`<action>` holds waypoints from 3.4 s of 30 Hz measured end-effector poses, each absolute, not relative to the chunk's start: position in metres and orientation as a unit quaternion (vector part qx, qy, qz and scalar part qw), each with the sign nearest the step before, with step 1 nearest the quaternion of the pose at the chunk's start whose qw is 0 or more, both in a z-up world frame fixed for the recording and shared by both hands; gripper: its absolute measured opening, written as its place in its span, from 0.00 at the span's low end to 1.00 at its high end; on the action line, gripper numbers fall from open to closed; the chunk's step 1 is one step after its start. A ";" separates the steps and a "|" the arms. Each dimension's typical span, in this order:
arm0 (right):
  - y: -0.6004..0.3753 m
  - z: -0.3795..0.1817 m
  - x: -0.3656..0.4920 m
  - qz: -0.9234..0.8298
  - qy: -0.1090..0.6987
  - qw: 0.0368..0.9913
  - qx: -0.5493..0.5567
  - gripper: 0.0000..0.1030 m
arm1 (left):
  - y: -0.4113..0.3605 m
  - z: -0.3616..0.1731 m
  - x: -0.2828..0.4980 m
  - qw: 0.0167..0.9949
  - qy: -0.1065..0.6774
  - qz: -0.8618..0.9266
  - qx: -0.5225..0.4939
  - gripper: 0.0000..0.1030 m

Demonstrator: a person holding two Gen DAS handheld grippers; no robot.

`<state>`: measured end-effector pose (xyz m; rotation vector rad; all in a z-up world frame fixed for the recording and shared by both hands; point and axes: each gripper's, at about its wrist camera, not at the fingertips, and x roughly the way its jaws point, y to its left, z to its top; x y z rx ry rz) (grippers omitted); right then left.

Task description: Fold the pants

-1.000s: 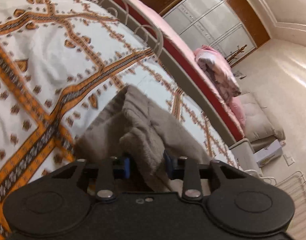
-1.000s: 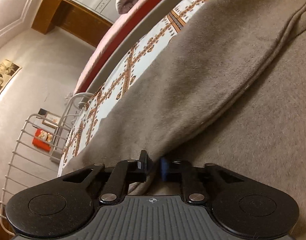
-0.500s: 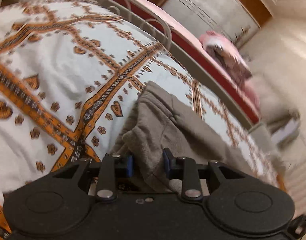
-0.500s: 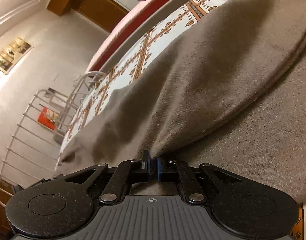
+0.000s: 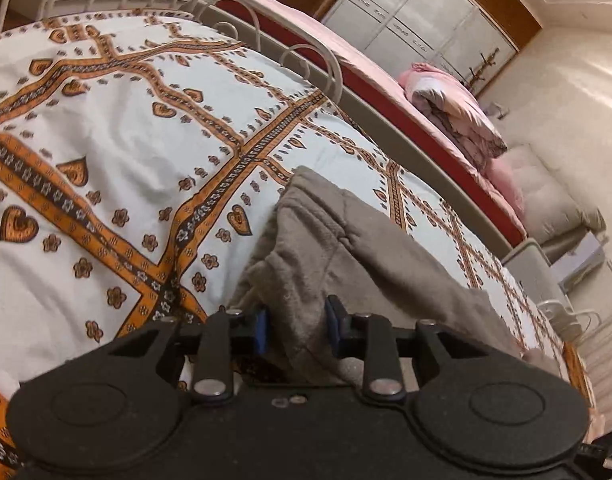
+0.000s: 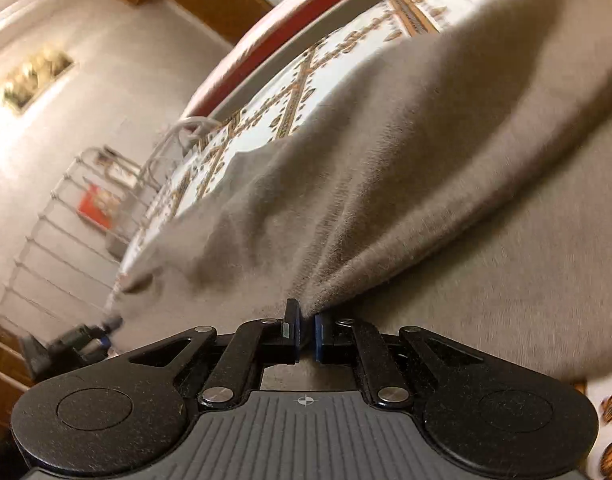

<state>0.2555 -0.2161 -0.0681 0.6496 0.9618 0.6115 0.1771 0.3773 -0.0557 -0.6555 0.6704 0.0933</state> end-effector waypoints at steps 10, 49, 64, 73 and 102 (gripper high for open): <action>-0.211 -0.055 0.252 0.278 0.453 0.803 0.270 0.07 | 0.369 -0.047 0.186 0.893 0.355 0.049 -0.271 0.21; -0.341 -0.048 0.299 0.160 0.383 0.831 0.371 0.09 | 0.253 -0.044 0.197 0.872 0.409 -0.018 -0.268 0.54; -0.334 -0.033 0.222 0.137 0.449 0.843 0.261 0.07 | 0.227 -0.035 0.196 0.890 0.436 0.011 -0.133 0.36; -0.393 -0.026 0.214 0.119 0.390 0.844 0.349 0.02 | 0.225 -0.034 0.196 0.891 0.433 0.015 -0.137 0.40; -0.458 -0.063 0.280 0.058 0.376 0.789 0.482 0.60 | 0.228 -0.036 0.201 0.890 0.425 0.006 -0.164 0.48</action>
